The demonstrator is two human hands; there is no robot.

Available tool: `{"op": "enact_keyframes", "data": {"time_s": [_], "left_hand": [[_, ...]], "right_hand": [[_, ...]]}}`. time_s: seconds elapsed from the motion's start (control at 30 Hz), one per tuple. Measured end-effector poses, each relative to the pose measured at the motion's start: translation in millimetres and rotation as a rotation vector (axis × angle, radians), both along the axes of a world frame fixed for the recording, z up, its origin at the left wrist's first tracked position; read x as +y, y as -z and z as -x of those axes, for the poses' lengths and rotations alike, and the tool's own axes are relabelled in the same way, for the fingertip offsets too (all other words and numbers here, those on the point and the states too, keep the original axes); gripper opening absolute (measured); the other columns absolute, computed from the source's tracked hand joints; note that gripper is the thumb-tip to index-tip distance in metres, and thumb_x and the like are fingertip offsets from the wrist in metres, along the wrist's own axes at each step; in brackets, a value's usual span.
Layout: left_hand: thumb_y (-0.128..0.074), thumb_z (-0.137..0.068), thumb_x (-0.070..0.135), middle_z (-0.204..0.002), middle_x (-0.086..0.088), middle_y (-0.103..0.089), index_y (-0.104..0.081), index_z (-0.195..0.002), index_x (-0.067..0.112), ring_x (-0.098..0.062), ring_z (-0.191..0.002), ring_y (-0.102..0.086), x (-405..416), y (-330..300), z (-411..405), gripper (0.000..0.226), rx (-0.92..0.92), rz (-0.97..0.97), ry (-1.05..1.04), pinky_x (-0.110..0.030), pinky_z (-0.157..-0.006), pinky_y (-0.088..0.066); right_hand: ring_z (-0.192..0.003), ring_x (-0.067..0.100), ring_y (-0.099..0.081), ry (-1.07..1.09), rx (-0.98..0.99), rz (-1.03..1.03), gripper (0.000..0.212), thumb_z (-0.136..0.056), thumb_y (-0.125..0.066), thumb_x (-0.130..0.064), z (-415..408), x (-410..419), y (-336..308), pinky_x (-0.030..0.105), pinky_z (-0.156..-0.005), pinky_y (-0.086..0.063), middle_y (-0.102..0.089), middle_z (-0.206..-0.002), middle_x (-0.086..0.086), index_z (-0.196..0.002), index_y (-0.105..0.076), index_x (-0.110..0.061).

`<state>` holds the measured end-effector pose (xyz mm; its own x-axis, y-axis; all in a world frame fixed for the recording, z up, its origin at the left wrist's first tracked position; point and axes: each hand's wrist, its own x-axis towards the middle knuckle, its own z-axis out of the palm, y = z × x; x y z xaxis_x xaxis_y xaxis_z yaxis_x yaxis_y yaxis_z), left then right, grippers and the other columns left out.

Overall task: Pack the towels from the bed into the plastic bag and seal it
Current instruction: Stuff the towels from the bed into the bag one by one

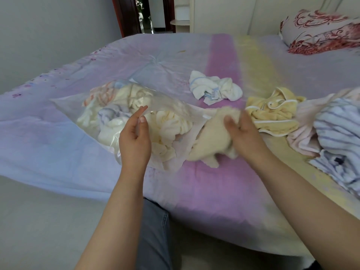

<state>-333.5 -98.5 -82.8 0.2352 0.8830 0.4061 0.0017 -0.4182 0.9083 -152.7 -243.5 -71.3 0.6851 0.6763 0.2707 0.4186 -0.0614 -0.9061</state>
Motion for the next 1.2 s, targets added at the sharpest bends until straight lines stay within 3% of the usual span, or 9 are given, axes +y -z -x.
{"op": "enact_keyframes", "data": {"time_s": [0.07, 0.13, 0.2, 0.27, 0.4, 0.67, 0.83, 1.03, 1.2], "left_hand": [[-0.041, -0.102, 0.021, -0.128, 0.017, -0.059, -0.062, -0.127, 0.022, 0.01, -0.121, -0.049, -0.9, -1.1, 2.0, 0.032, -0.001, 0.002, -0.003, -0.007, -0.1, -0.036], [-0.041, -0.103, 0.021, -0.127, 0.017, -0.059, -0.062, -0.127, 0.022, 0.006, -0.123, -0.049, -1.7, -2.3, 3.7, 0.032, 0.006, 0.002, -0.001, -0.01, -0.102, -0.037], [-0.041, -0.103, 0.021, -0.127, 0.018, -0.059, -0.062, -0.127, 0.023, 0.006, -0.123, -0.048, -2.3, -2.9, 4.2, 0.032, 0.016, 0.005, 0.002, -0.01, -0.102, -0.038], [-0.041, -0.102, 0.021, -0.129, 0.017, -0.058, -0.061, -0.127, 0.024, 0.007, -0.123, -0.047, -3.9, -3.6, 3.7, 0.032, 0.035, 0.012, 0.007, -0.007, -0.1, -0.037], [-0.042, -0.102, 0.024, -0.135, 0.015, -0.055, -0.06, -0.128, 0.027, 0.007, -0.125, -0.045, -6.4, -7.4, 4.6, 0.032, 0.064, 0.005, 0.015, -0.003, -0.099, -0.034], [-0.038, -0.103, 0.031, -0.147, 0.017, -0.043, -0.045, -0.143, 0.03, 0.003, -0.137, -0.033, -10.8, -13.0, 11.0, 0.04, 0.21, -0.02, 0.104, -0.023, -0.115, -0.027], [-0.034, -0.105, 0.031, -0.154, 0.017, -0.031, -0.037, -0.147, 0.031, 0.002, -0.143, -0.02, -16.2, -17.6, 14.0, 0.042, 0.255, 0.005, 0.201, -0.03, -0.12, -0.019], [-0.036, -0.104, 0.03, -0.116, 0.009, -0.063, -0.045, -0.141, 0.039, -0.004, -0.116, -0.052, -32.7, -26.3, 14.9, 0.039, 0.128, 0.194, 0.385, -0.018, -0.104, -0.039], [-0.037, -0.104, 0.023, -0.144, 0.009, -0.049, -0.044, -0.143, 0.028, 0.007, -0.13, -0.038, -33.1, -38.1, 31.7, 0.04, 0.203, 0.081, 0.35, 0.004, -0.095, -0.03]], "right_hand": [[-0.124, 0.021, -0.045, 0.097, -0.125, -0.023, 0.053, -0.091, -0.058, -0.039, -20.1, 15.3, -6.3, 0.038, -0.107, -0.036, -0.047, -0.131, 0.008, -0.133, -0.036, -0.014], [-0.146, 0.022, -0.012, -0.036, -0.273, 0.345, 0.097, -0.078, -0.066, -0.058, -42.7, 33.0, 14.5, 0.043, -0.119, -0.017, -0.012, -0.158, 0.009, -0.15, -0.012, -0.022], [-0.147, 0.024, 0.014, -0.203, -0.3, 0.706, 0.13, -0.058, -0.065, -0.079, -56.0, 46.8, 51.4, 0.049, -0.12, -0.005, 0.017, -0.16, 0.003, -0.151, 0.01, -0.028], [-0.149, 0.026, 0.008, -0.264, -0.311, 0.842, 0.143, -0.042, -0.06, -0.087, -61.0, 52.7, 76.5, 0.049, -0.12, -0.01, 0.018, -0.16, 0.002, -0.151, 0.012, -0.028], [-0.115, 0.027, -0.052, -0.222, -0.248, 0.762, 0.106, -0.063, -0.064, -0.06, -60.8, 55.9, 73.8, 0.039, -0.091, -0.048, -0.037, -0.146, 0.006, -0.148, -0.015, -0.02], [-0.077, -0.002, -0.059, -0.178, 0.101, 0.38, 0.026, -0.074, -0.072, -0.034, -25.0, -4.4, 61.7, 0.011, -0.065, -0.043, -0.066, -0.084, -0.017, -0.097, -0.062, -0.026], [-0.058, 0.005, -0.059, -0.18, 0.445, -0.034, 0.011, -0.071, -0.073, -0.024, 26.6, -32.2, 47.9, 0.023, -0.053, -0.045, -0.062, -0.067, 0.0, -0.073, -0.064, -0.018], [-0.095, 0.021, -0.065, -0.105, 0.114, 0.104, 0.043, -0.087, -0.065, -0.027, 86.8, 65.7, 34.8, 0.036, -0.077, -0.052, -0.064, -0.097, -0.002, -0.121, -0.044, -0.01], [-0.121, 0.028, -0.048, 0.069, -0.478, 0.46, 0.052, -0.092, -0.046, -0.039, 94.4, 114.7, 25.7, 0.037, -0.093, -0.041, -0.051, -0.129, 0.011, -0.134, -0.041, -0.008]]}}
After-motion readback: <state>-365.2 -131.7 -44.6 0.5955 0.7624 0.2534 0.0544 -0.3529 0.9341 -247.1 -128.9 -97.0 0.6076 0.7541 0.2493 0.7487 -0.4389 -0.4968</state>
